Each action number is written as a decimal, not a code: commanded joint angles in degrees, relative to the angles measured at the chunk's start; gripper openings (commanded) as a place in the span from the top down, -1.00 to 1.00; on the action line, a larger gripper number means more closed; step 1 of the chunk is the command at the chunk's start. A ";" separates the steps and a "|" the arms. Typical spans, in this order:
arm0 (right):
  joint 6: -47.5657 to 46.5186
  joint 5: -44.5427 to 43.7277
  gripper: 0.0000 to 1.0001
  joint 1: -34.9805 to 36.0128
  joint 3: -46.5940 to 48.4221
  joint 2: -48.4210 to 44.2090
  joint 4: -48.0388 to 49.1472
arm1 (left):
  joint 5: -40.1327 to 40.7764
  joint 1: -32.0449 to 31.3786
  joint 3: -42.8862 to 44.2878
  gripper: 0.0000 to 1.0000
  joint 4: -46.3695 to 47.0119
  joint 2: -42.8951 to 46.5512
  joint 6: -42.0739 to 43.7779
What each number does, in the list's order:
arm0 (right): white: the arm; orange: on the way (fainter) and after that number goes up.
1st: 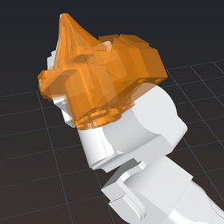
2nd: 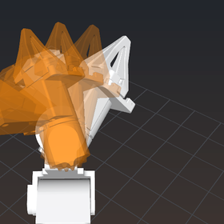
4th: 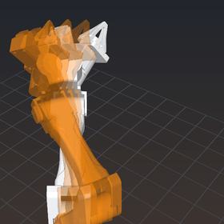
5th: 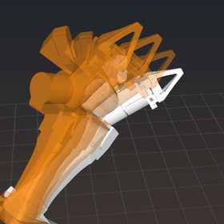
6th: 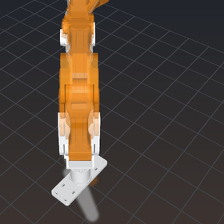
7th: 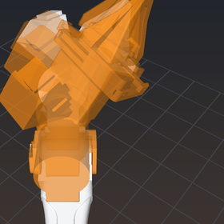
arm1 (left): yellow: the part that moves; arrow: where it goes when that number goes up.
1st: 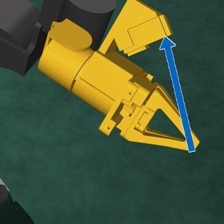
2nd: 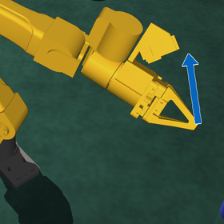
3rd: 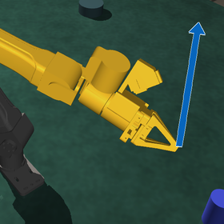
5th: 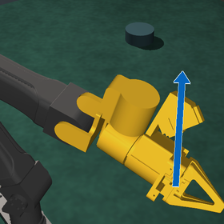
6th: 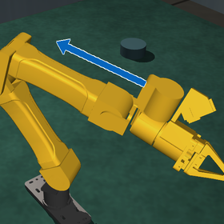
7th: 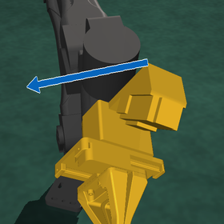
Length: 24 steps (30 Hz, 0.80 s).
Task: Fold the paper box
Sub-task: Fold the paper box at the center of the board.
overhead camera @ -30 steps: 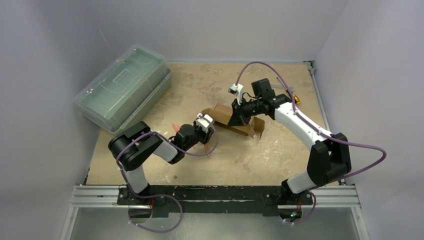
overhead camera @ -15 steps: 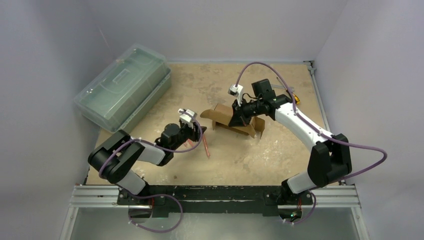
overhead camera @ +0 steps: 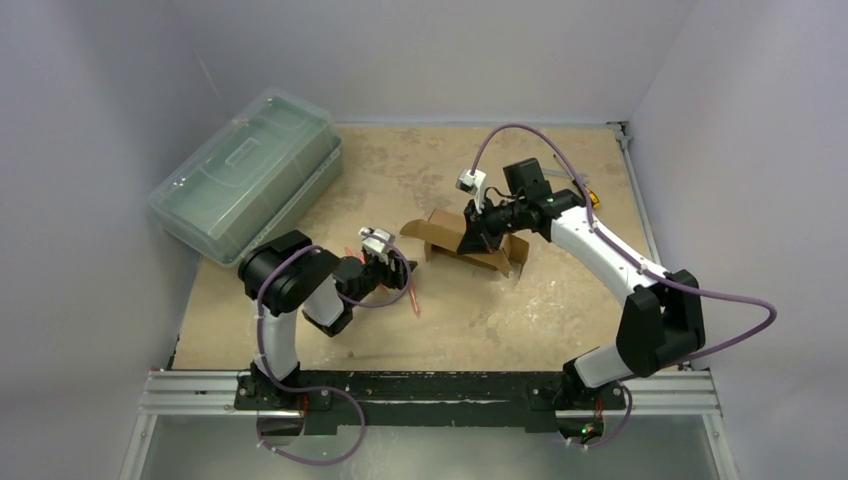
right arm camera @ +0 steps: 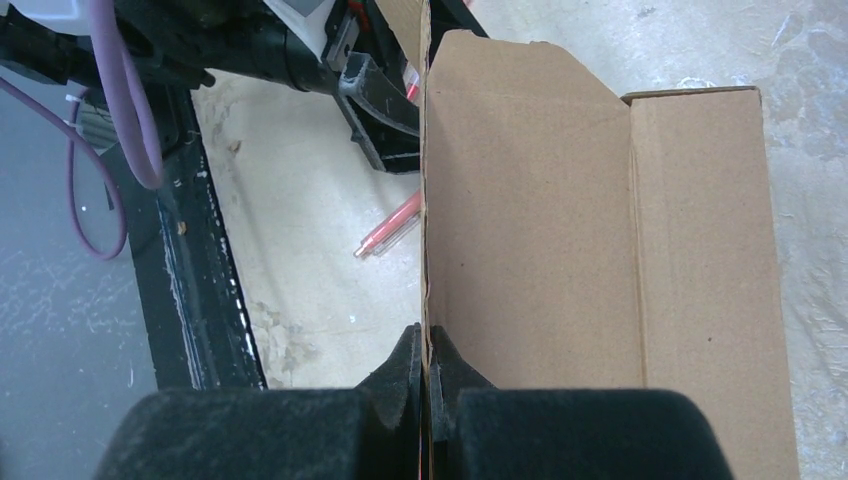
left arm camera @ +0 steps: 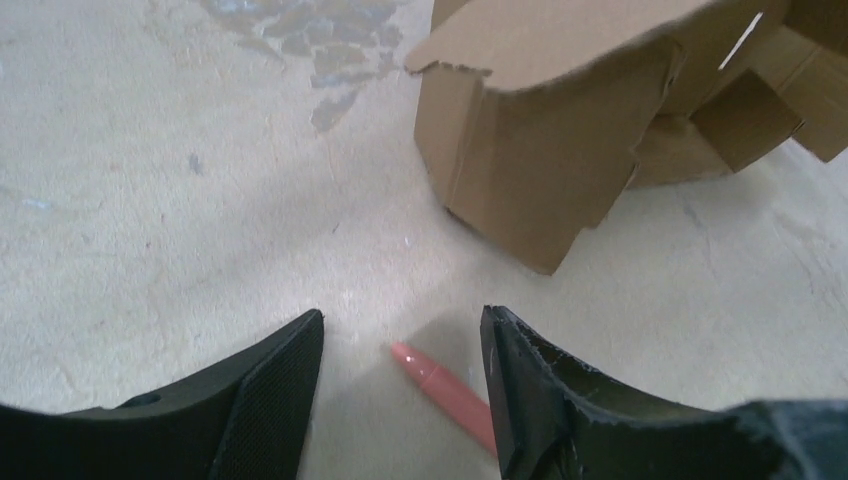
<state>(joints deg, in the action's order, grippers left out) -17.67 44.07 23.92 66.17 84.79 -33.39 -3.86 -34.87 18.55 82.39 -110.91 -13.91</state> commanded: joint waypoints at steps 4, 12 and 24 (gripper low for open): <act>-0.74 1.24 1.00 0.19 -0.34 -2.37 -1.24 | -1.51 0.24 4.06 -0.17 15.53 -2.06 0.45; -0.72 2.19 1.00 0.25 -0.35 -2.69 -1.33 | -3.00 0.20 8.08 -0.16 14.56 -4.97 -0.91; -1.91 5.50 1.00 0.19 0.56 -1.69 -4.36 | -3.03 -0.01 12.22 -0.06 19.08 -9.43 -5.21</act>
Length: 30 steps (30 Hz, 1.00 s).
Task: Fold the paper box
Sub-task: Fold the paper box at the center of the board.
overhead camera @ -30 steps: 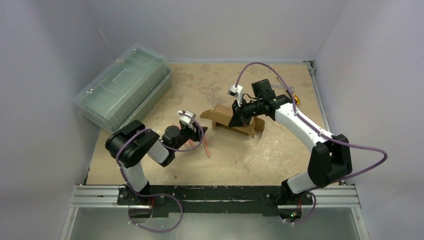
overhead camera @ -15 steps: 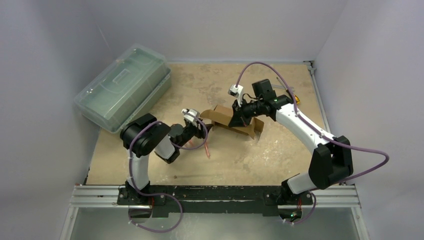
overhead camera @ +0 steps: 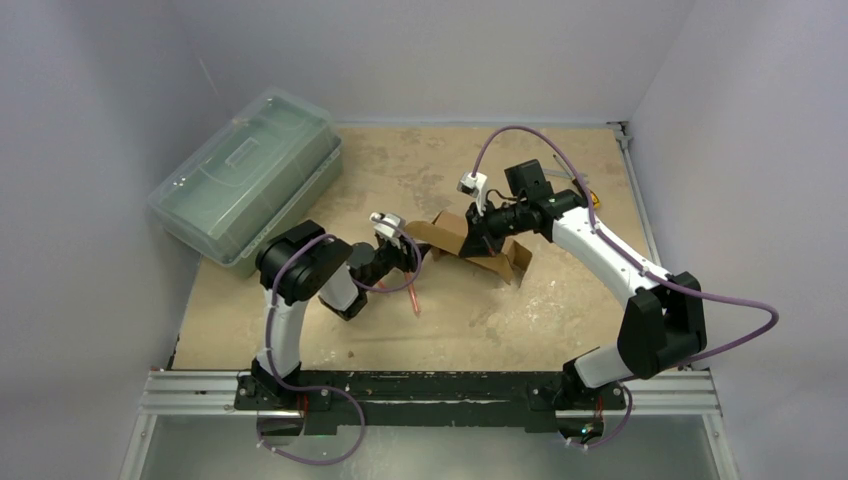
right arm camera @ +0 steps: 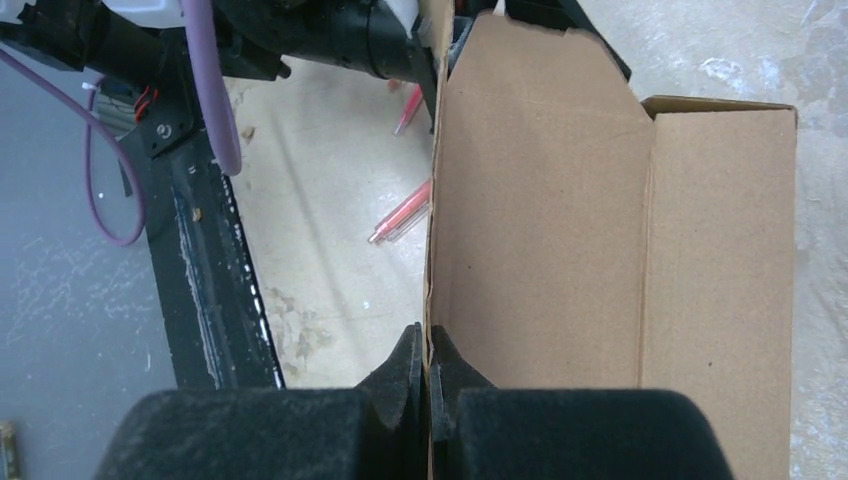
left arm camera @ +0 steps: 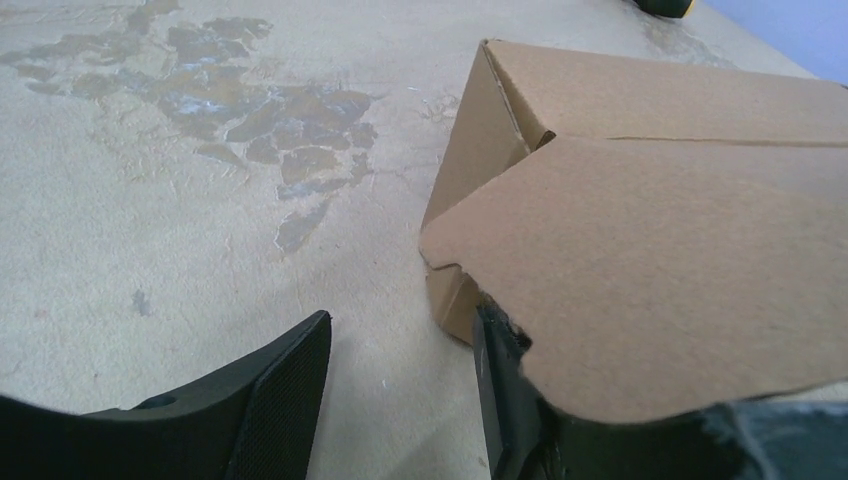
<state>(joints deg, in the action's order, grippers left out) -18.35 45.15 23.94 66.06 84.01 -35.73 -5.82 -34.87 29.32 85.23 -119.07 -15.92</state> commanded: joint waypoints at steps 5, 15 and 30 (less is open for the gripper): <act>1.56 6.93 1.00 -0.16 2.05 -0.22 -1.45 | -0.77 -0.70 0.34 -0.09 16.64 -0.65 -3.94; 5.08 11.40 1.00 -2.68 2.04 2.19 -0.94 | 1.38 -2.18 0.80 -0.12 16.73 -0.33 -1.89; 6.16 15.03 1.00 -6.22 4.86 6.86 -3.45 | 8.09 -3.97 3.98 -0.06 16.72 -0.64 0.15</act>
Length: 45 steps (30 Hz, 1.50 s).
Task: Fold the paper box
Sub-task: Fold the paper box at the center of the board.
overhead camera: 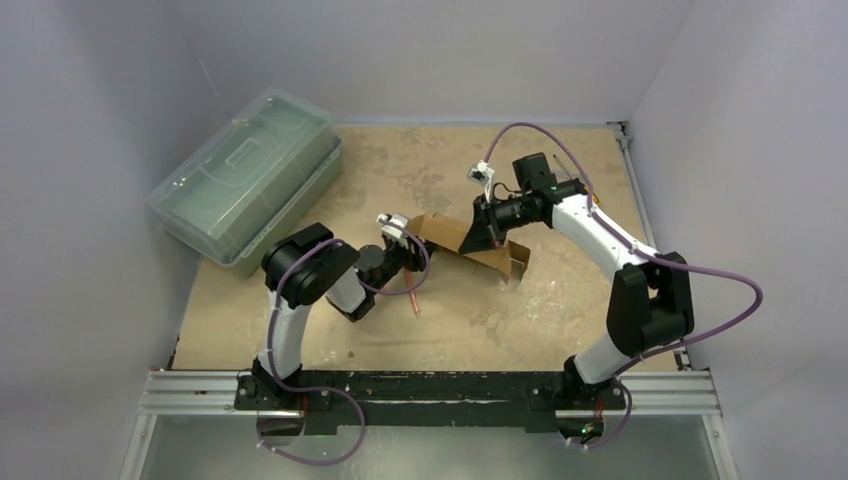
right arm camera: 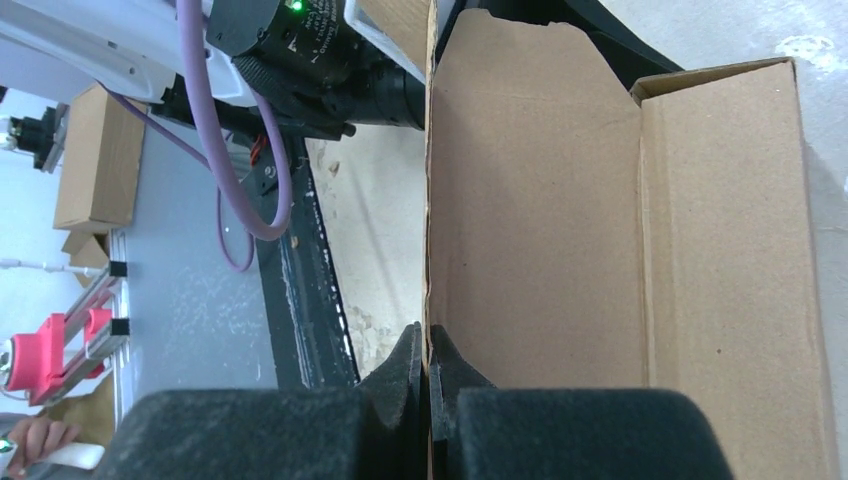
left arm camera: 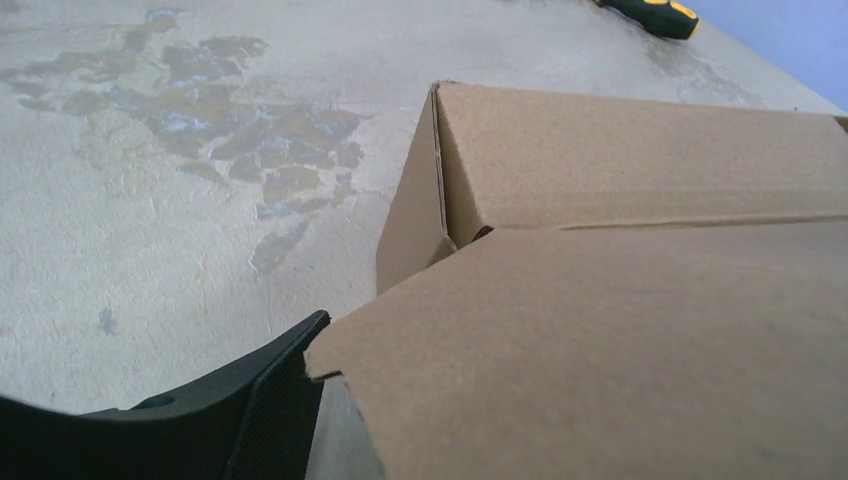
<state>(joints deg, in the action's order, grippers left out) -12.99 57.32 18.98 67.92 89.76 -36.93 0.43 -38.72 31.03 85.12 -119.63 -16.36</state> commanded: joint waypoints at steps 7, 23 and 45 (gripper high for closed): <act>0.43 3.48 1.00 -1.32 3.51 2.59 -3.22 | 0.79 -0.35 5.06 0.07 16.83 -2.05 -0.75; 0.24 5.52 1.00 -1.36 4.34 3.79 -4.16 | 6.74 -3.02 7.86 0.62 16.84 -2.59 -0.47; -7.35 -4.30 -0.36 -2.02 13.81 0.53 -10.76 | 6.55 -3.06 -4.15 1.00 15.71 6.87 -7.62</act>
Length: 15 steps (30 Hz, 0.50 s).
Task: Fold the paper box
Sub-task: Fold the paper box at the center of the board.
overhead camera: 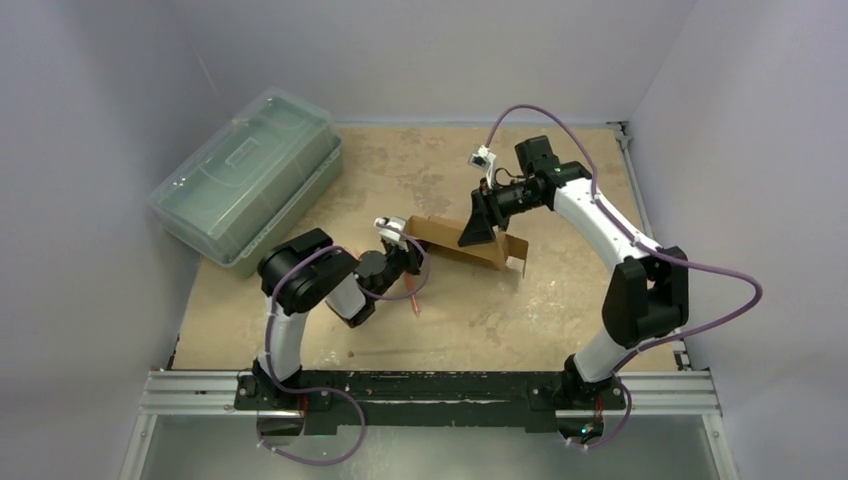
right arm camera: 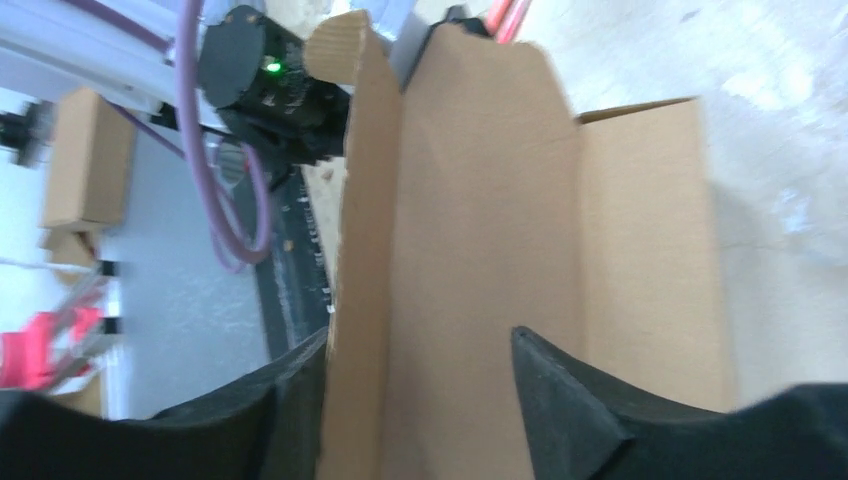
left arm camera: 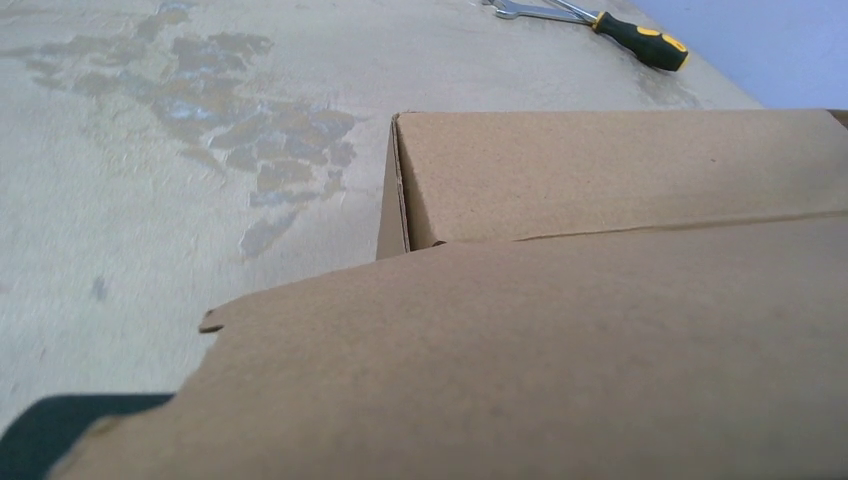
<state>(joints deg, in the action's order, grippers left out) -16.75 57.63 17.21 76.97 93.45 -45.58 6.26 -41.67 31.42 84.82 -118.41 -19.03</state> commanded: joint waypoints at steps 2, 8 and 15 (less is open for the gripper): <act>-5.46 -7.77 -0.53 -0.25 5.79 -4.78 -2.27 | 1.40 -0.12 -6.89 1.00 12.96 9.12 -7.42; -10.83 -10.84 -0.97 -0.60 5.07 -10.79 -1.23 | -0.16 -0.08 -6.63 1.00 -14.55 23.15 -15.30; -18.11 -4.59 -0.98 -2.26 2.00 -19.25 -0.48 | -3.18 -0.04 1.70 1.00 -50.25 34.36 -18.04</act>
<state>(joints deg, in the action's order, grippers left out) -29.45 50.43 16.36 80.07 78.59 -46.89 5.72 -41.67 28.42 55.02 -88.42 -33.34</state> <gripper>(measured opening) 0.987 0.070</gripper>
